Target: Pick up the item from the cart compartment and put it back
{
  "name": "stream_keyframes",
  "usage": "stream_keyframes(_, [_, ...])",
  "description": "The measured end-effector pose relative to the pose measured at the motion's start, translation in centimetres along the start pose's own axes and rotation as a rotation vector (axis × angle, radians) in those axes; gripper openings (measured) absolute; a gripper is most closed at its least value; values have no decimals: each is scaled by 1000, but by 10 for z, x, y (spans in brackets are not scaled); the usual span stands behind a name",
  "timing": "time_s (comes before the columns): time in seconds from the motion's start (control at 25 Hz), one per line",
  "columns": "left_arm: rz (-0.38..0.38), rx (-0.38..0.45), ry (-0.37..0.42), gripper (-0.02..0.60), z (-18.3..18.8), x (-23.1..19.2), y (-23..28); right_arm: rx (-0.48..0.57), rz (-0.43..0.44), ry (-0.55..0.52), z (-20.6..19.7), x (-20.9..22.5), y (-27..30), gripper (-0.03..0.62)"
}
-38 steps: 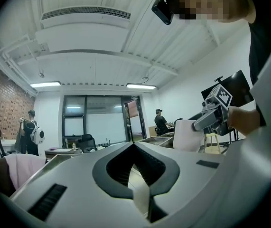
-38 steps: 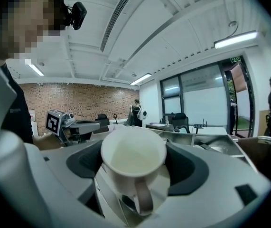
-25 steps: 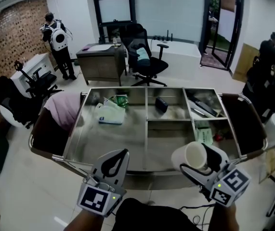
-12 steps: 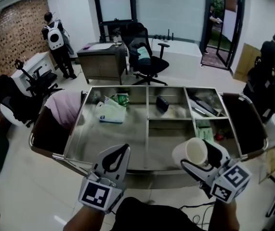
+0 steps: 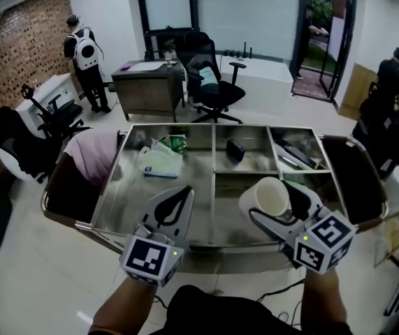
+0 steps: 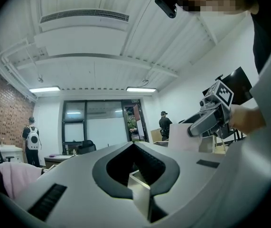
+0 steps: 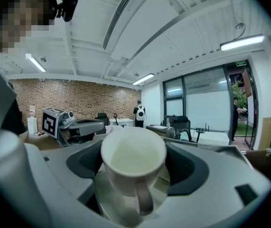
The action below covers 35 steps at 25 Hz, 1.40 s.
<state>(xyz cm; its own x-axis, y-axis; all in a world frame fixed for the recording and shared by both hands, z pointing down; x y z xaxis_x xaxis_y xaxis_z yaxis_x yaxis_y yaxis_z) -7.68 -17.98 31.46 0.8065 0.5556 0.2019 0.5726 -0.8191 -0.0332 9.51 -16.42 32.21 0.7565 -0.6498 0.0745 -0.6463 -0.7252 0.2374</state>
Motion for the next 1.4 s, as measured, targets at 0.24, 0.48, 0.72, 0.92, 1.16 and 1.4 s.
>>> stream_keyframes(0.24, [5, 15, -7, 0, -1, -10, 22, -32, -12, -11, 1, 14, 35, 431])
stream_keyframes(0.48, [17, -6, 17, 0, -14, -17, 40, -62, -17, -7, -3, 25, 56, 431])
stream_keyframes(0.72, [41, -26, -25, 0, -26, -33, 54, -109, -22, -12, -10, 32, 77, 431])
stream_keyframes(0.92, [57, -43, -27, 0, -38, -41, 69, -163, -27, -11, -22, 40, 97, 431])
stream_keyframes(1.16, [62, -73, -41, 0, -54, -47, 86, -256, -27, -28, -46, 43, 124, 431])
stream_keyframes(1.4, [62, -102, -74, 0, -67, -50, 93, -293, -23, -22, -61, 43, 131, 431])
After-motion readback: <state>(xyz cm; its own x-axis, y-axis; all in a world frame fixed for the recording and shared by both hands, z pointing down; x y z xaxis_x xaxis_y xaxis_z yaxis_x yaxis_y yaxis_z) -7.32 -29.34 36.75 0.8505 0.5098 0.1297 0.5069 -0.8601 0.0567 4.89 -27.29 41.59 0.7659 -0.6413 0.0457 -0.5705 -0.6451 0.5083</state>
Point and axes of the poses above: the fingertips, and each gripper's own axes: y forward along the fingers, x to its right, z out of its top, the point moved 2 cm from there along -y, backward along the fingers, and after that the axes turned 4 degrees about y, right-handed, at the moved point
